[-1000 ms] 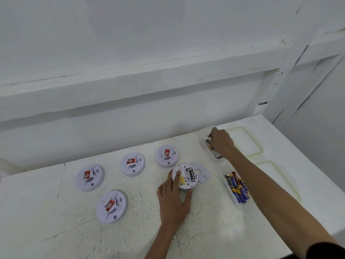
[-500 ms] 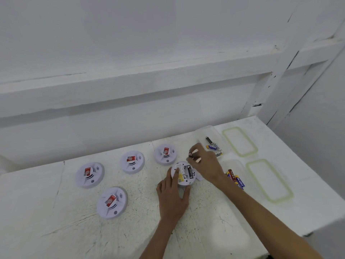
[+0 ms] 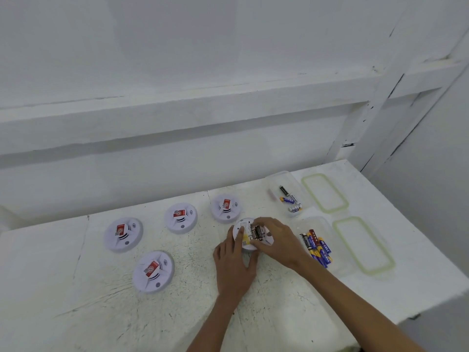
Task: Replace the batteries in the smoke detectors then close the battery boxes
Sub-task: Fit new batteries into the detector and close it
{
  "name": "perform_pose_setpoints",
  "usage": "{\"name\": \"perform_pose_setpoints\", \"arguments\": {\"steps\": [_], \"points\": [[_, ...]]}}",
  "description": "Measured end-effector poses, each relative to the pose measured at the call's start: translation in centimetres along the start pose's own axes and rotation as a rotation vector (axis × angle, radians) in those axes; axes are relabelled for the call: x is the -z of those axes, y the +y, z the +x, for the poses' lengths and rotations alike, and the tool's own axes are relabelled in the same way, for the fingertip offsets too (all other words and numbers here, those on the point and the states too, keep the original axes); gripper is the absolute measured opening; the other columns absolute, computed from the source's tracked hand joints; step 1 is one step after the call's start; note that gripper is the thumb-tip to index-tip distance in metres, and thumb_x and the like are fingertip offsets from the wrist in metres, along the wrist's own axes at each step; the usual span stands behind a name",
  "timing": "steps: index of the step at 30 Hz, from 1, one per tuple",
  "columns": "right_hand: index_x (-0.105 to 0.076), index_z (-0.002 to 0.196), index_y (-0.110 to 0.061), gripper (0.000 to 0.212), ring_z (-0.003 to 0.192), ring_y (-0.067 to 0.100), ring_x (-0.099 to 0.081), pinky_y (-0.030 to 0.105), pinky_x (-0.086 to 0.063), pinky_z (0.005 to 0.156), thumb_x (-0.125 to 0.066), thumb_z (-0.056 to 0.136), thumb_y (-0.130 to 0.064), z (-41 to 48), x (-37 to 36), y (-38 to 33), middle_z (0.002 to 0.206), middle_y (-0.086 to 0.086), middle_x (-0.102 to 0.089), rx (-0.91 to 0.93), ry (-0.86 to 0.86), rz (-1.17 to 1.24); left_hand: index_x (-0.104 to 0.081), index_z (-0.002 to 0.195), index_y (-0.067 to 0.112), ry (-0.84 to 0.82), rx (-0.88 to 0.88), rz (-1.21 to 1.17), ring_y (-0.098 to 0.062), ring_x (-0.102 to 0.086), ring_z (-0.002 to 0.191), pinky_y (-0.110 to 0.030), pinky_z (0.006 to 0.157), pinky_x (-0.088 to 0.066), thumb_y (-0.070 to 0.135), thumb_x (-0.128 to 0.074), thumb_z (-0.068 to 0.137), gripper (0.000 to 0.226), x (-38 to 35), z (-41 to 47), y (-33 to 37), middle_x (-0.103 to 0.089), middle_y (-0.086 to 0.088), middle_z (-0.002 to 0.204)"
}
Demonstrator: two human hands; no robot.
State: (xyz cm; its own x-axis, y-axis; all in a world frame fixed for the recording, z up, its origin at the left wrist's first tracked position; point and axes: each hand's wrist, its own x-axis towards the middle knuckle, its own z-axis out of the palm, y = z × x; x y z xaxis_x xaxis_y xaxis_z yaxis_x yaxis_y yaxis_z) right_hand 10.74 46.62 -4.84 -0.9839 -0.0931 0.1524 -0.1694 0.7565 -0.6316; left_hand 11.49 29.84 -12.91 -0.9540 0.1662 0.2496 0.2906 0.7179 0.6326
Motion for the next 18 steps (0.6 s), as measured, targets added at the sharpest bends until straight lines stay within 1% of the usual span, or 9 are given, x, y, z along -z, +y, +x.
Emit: {"name": "perform_pose_setpoints", "arguments": {"steps": [3,5,7,8,10,12,15,18], "points": [[-0.054,0.128,-0.027,0.053,0.115,0.007,-0.052,0.020,-0.049,0.089,-0.073,0.081,-0.045,0.6,0.2,0.3,0.134,-0.010,-0.049,0.006,-0.005,0.044,-0.023,0.159,0.034,0.000,-0.001,0.002,-0.023,-0.049,0.135,-0.040,0.115,-0.029,0.068,-0.042,0.095,0.075,-0.1,0.0,-0.1,-0.043,-0.003,0.158],[-0.052,0.132,-0.028,0.060,0.120,0.011,-0.050,0.025,-0.049,0.093,-0.075,0.079,-0.046,1.1,0.2,0.8,0.138,-0.007,-0.046,-0.037,-0.041,0.019,-0.025,0.159,0.033,-0.001,0.001,0.004,-0.023,-0.050,0.135,-0.042,0.115,-0.031,0.068,-0.041,0.095,0.075,-0.2,0.0,-0.2,-0.043,-0.003,0.158],[-0.052,0.135,-0.026,0.065,0.116,0.015,-0.054,0.030,-0.053,0.090,-0.079,0.078,-0.044,1.7,0.4,1.1,0.134,-0.004,-0.052,-0.136,-0.106,0.051,-0.029,0.158,0.031,-0.001,0.002,0.005,-0.022,-0.050,0.134,-0.043,0.114,-0.032,0.067,-0.043,0.095,0.074,-0.2,0.0,-0.1,-0.043,-0.003,0.158],[-0.052,0.136,-0.025,0.067,0.112,0.015,-0.057,0.030,-0.054,0.088,-0.081,0.077,-0.042,2.1,0.5,1.1,0.131,-0.003,-0.056,-0.194,-0.147,0.093,-0.029,0.158,0.030,-0.001,0.000,0.005,-0.022,-0.050,0.134,-0.043,0.114,-0.033,0.065,-0.045,0.095,0.074,-0.1,0.0,-0.1,-0.043,-0.003,0.158],[-0.053,0.136,-0.023,0.070,0.106,0.014,-0.060,0.025,-0.054,0.086,-0.083,0.076,-0.042,2.7,0.6,1.2,0.127,-0.003,-0.061,-0.254,-0.200,0.138,-0.028,0.159,0.030,-0.007,-0.007,0.005,-0.022,-0.050,0.133,-0.042,0.113,-0.032,0.061,-0.048,0.094,0.074,-0.1,0.0,-0.1,-0.043,-0.004,0.158],[-0.057,0.133,-0.023,0.068,0.103,0.013,-0.060,0.020,-0.050,0.082,-0.083,0.074,-0.044,3.2,0.5,1.3,0.122,-0.002,-0.063,-0.244,-0.212,0.105,-0.027,0.159,0.029,-0.012,-0.011,0.003,-0.022,-0.049,0.134,-0.041,0.114,-0.031,0.059,-0.050,0.094,0.075,-0.1,0.0,-0.2,-0.043,-0.004,0.158],[-0.062,0.126,-0.025,0.061,0.098,0.014,-0.059,0.013,-0.044,0.074,-0.083,0.073,-0.046,3.3,0.4,1.4,0.113,0.000,-0.063,-0.217,-0.203,0.050,-0.029,0.159,0.028,-0.017,0.001,-0.007,-0.022,-0.048,0.136,-0.038,0.115,-0.026,0.061,-0.047,0.095,0.073,-0.1,0.1,-0.1,-0.043,-0.004,0.158],[-0.064,0.123,-0.026,0.058,0.095,0.014,-0.060,0.012,-0.043,0.071,-0.084,0.072,-0.044,3.3,0.2,1.6,0.106,0.000,-0.061,-0.209,-0.172,0.065,-0.030,0.158,0.028,-0.018,0.002,-0.004,-0.023,-0.049,0.136,-0.039,0.115,-0.027,0.062,-0.045,0.096,0.073,-0.2,0.1,0.0,-0.044,-0.004,0.157]]}}
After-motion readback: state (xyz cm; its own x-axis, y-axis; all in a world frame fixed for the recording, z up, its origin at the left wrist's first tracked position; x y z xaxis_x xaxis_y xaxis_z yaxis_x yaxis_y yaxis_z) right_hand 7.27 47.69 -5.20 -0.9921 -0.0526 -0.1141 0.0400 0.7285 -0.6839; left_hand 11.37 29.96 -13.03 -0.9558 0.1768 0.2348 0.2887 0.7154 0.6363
